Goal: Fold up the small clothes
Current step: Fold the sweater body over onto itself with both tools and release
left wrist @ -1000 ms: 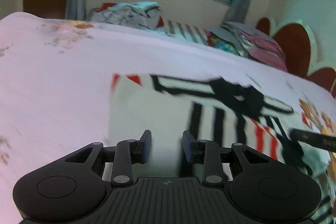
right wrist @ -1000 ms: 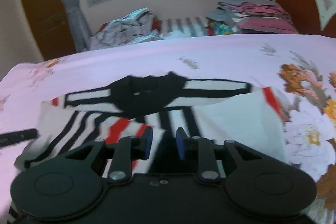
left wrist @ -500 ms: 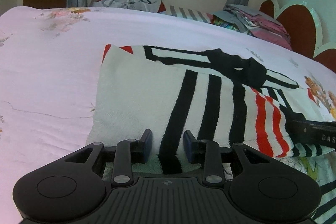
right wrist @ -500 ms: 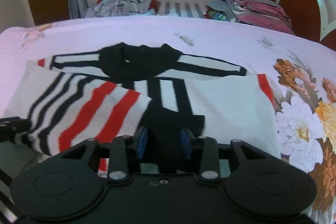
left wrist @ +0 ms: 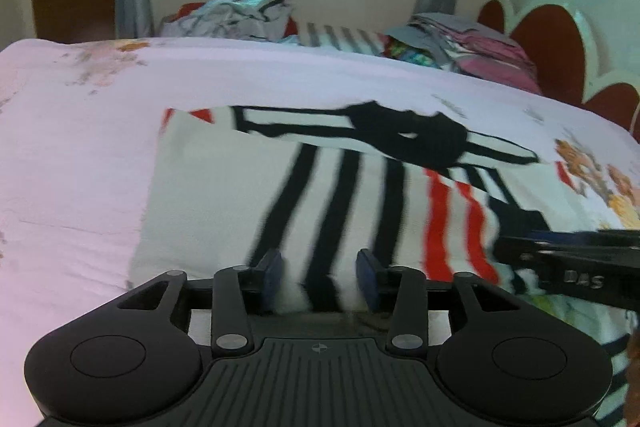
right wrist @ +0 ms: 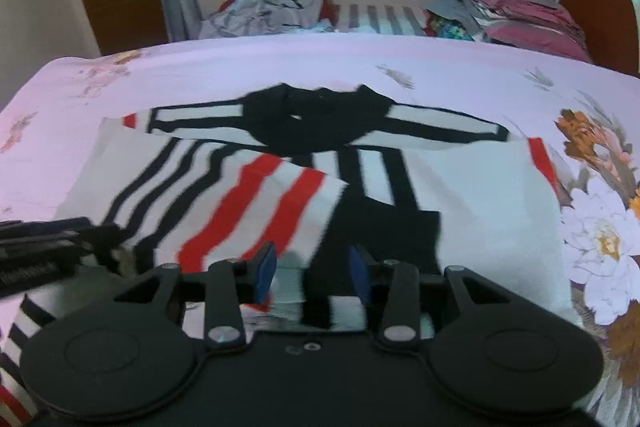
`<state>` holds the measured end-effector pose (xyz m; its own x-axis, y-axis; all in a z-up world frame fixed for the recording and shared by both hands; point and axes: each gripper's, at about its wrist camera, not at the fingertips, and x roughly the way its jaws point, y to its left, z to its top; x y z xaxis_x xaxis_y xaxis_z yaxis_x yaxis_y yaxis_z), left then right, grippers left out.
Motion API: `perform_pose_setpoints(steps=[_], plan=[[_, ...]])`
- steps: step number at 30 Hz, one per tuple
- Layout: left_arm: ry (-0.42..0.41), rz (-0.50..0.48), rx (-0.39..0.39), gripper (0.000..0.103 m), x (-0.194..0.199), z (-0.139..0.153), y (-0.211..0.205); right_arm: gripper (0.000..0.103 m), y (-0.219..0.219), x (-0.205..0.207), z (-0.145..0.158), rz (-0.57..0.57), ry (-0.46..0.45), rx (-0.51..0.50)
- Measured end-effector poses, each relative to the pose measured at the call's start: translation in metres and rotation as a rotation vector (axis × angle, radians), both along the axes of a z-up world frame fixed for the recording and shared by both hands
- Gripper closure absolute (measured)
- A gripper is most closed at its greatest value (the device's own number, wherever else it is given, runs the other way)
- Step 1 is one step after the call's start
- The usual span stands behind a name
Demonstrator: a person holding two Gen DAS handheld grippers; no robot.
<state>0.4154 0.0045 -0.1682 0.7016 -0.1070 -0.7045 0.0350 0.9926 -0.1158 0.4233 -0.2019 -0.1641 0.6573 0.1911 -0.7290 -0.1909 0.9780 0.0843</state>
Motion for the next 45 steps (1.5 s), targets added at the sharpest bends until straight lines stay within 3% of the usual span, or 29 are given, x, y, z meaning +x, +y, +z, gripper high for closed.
perform_pose_setpoints(steps=[5,11,15,23,30,33,37,45], plan=[[0.015,-0.024,0.023,0.058,-0.006,-0.009,-0.011,0.064,0.009,-0.009,-0.007,0.056,0.010,-0.044],[0.030,-0.024,0.035,0.058,-0.008,-0.018,-0.001,0.064,-0.014,-0.010,-0.018,0.007,0.023,-0.089],[0.041,0.016,0.015,0.058,-0.012,-0.010,-0.002,0.064,-0.028,-0.018,-0.011,-0.018,0.028,-0.043],[0.027,-0.054,0.006,0.057,-0.040,0.005,-0.030,0.064,-0.012,-0.052,-0.004,0.086,0.031,-0.005],[0.089,-0.052,0.077,0.057,-0.066,-0.013,-0.038,0.063,0.005,-0.074,-0.015,0.167,0.060,-0.018],[0.078,-0.050,0.121,0.053,-0.077,-0.016,-0.038,0.063,0.006,-0.084,-0.022,0.187,0.051,-0.083],[0.086,-0.028,0.137,0.045,-0.088,-0.015,-0.033,0.060,-0.010,-0.096,-0.023,0.170,0.041,-0.132],[0.103,0.031,0.152,0.042,-0.117,-0.014,-0.019,0.057,-0.049,-0.115,-0.024,0.094,0.050,-0.127]])
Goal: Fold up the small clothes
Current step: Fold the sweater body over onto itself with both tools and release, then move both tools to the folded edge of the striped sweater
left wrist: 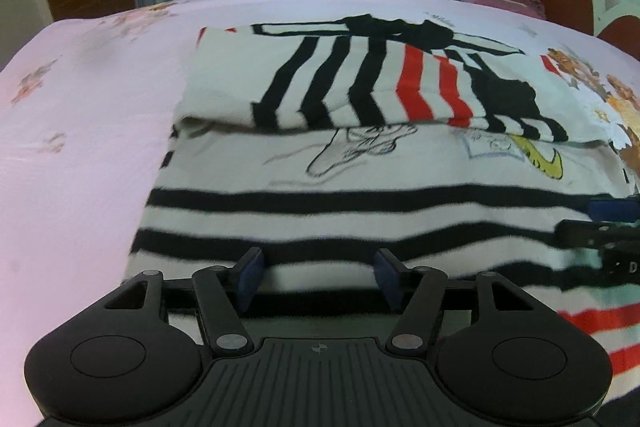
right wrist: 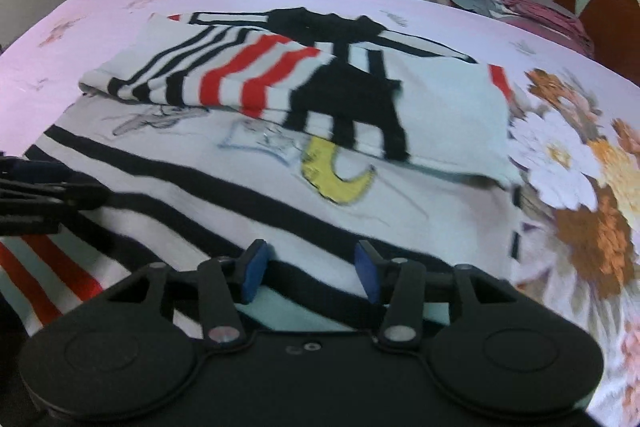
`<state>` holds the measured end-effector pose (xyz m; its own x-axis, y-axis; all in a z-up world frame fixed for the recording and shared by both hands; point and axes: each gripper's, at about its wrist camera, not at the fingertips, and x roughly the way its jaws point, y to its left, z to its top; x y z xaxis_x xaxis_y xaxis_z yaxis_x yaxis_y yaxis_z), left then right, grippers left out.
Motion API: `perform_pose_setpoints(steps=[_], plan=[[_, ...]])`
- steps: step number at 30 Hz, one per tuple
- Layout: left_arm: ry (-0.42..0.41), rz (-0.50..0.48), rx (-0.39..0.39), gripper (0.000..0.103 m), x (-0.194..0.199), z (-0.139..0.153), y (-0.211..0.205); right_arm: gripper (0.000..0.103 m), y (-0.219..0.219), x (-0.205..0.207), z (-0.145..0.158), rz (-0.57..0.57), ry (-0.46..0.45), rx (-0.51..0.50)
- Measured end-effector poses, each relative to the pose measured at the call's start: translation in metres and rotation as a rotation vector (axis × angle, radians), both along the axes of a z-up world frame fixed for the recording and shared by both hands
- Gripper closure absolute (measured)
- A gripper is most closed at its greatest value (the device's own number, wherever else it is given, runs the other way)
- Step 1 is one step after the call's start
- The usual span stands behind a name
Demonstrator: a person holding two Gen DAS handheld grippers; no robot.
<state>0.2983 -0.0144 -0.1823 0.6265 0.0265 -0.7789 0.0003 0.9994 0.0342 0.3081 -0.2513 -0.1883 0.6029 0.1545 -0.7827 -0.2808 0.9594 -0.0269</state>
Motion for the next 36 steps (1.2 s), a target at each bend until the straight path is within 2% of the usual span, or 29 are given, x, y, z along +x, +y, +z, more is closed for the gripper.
perform_pose_setpoints(steps=[5,9,12,16,21,25,29,32,36], plan=[[-0.013,-0.043,-0.005,0.042,-0.020,0.014,-0.010,0.057,0.004,-0.024,0.014,0.005,-0.004,0.087],[-0.012,-0.108,0.002,0.042,-0.030,0.015,-0.022,0.057,0.021,-0.042,0.014,0.032,0.002,0.083],[0.010,-0.111,0.011,0.042,-0.037,0.005,-0.018,0.057,0.025,-0.053,0.006,0.015,0.016,0.043],[-0.003,-0.107,0.013,0.036,-0.052,0.002,-0.006,0.057,0.014,-0.069,0.002,-0.045,0.021,0.007],[-0.013,-0.112,-0.013,0.036,-0.073,0.002,0.013,0.056,-0.005,-0.088,0.005,-0.134,0.025,-0.043],[-0.016,-0.114,-0.038,0.036,-0.088,0.006,0.024,0.051,-0.018,-0.109,0.006,-0.200,0.027,-0.061],[-0.043,-0.102,-0.057,0.036,-0.106,0.014,0.043,0.050,-0.027,-0.127,0.009,-0.256,0.020,-0.056],[-0.048,-0.066,-0.078,0.036,-0.120,0.016,0.065,0.043,-0.033,-0.140,0.012,-0.301,0.014,-0.037],[-0.005,-0.032,-0.117,0.036,-0.131,0.010,0.089,0.041,-0.041,-0.155,0.009,-0.355,0.031,0.001]])
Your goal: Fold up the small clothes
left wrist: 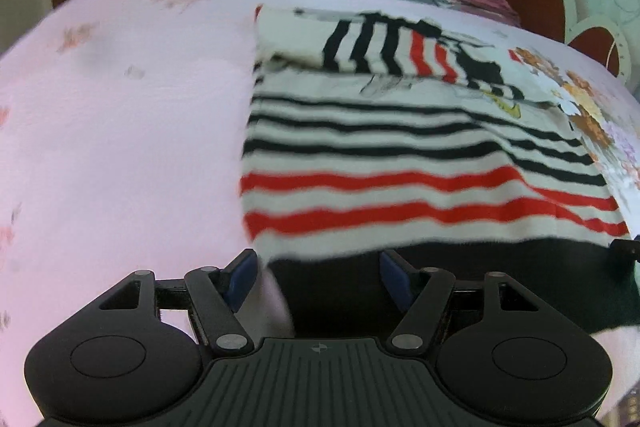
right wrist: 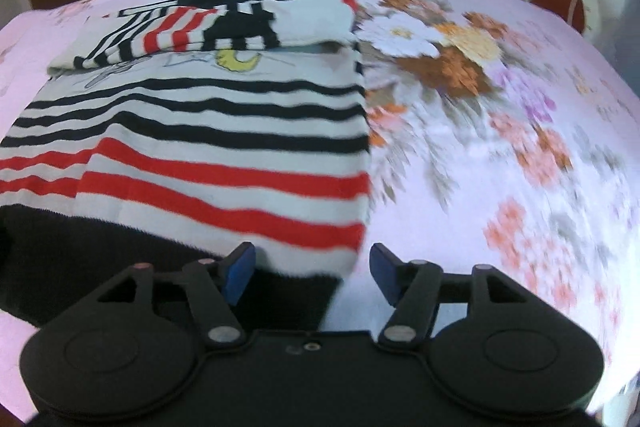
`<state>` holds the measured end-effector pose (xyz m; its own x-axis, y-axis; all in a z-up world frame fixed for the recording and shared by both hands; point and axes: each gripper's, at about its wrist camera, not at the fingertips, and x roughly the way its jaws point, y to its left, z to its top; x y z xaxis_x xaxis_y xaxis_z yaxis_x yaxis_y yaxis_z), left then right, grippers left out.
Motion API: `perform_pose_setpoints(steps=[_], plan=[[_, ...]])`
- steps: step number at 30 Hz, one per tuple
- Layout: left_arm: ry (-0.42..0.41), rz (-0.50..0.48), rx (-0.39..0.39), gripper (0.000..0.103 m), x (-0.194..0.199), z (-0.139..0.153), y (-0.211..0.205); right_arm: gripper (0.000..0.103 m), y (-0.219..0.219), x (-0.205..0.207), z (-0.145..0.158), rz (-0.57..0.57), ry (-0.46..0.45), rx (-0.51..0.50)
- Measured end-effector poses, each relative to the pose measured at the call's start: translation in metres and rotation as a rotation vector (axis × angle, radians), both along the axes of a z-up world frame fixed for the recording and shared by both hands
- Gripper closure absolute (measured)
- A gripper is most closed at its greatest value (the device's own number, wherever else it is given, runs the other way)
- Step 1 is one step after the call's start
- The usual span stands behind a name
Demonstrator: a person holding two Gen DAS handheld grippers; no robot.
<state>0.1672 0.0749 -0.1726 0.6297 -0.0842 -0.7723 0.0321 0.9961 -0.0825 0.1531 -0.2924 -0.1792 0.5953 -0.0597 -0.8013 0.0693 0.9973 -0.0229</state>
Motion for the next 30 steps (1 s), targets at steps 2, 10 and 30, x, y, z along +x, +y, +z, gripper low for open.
perform_pose_setpoints(steps=[2,10,30], plan=[[0.034,0.006,-0.026,0.036,-0.006,-0.007,0.007,0.040,-0.002,-0.007,-0.004,-0.018,0.011,0.020],[0.057,-0.002,-0.102,0.036,-0.017,-0.012,0.014,0.035,0.001,-0.021,-0.009,-0.035,0.031,0.072],[0.086,-0.092,-0.291,0.093,0.001,0.007,0.006,0.094,-0.009,-0.017,0.011,0.007,-0.009,0.316]])
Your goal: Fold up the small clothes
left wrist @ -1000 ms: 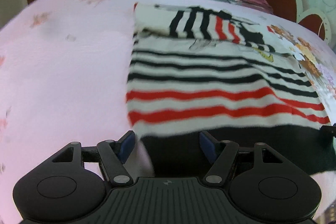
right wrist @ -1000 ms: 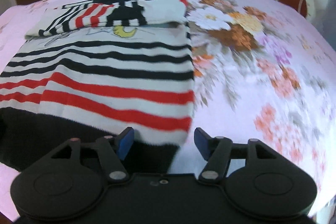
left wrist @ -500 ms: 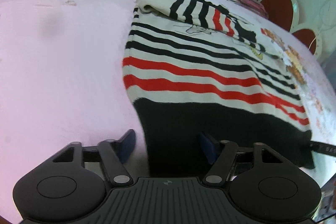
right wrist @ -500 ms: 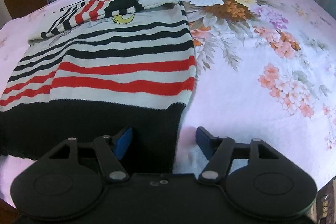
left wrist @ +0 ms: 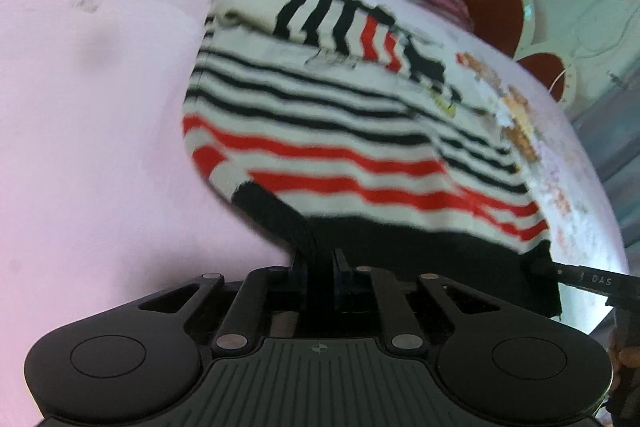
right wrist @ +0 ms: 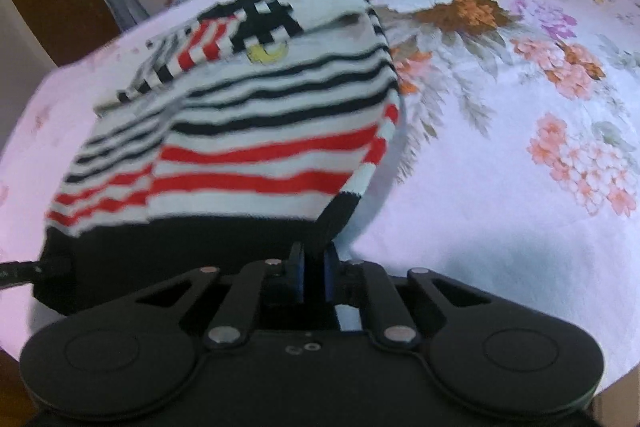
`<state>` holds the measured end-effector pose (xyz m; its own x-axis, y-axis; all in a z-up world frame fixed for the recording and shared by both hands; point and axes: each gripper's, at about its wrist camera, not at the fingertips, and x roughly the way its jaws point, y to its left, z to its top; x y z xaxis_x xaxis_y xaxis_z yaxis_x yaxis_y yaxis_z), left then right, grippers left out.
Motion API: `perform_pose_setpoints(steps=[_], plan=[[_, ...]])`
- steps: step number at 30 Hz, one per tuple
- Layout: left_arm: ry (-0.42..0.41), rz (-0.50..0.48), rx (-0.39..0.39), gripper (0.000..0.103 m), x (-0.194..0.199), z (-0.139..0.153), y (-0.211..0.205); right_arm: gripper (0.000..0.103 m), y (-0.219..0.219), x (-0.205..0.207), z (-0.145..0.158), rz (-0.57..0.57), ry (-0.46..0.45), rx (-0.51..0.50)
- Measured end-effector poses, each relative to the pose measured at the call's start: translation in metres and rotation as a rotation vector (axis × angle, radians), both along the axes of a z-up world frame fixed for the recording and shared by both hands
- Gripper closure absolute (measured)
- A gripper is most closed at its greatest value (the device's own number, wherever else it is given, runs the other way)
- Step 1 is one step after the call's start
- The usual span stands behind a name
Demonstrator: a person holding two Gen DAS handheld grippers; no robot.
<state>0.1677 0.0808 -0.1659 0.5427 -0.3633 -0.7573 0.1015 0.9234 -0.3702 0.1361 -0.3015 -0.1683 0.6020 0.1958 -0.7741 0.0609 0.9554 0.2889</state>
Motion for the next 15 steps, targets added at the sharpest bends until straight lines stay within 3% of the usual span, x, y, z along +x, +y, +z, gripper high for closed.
perform_pose_setpoints(steps=[9,15], plan=[[-0.104,0.007,-0.043,0.093,0.038,0.043,-0.001,0.094,-0.003,0.037,0.040,0.045,-0.102,0.039],[-0.148,0.012,-0.028,0.093,0.074,0.061,-0.006,0.094,-0.006,0.070,0.062,0.059,-0.159,0.058]])
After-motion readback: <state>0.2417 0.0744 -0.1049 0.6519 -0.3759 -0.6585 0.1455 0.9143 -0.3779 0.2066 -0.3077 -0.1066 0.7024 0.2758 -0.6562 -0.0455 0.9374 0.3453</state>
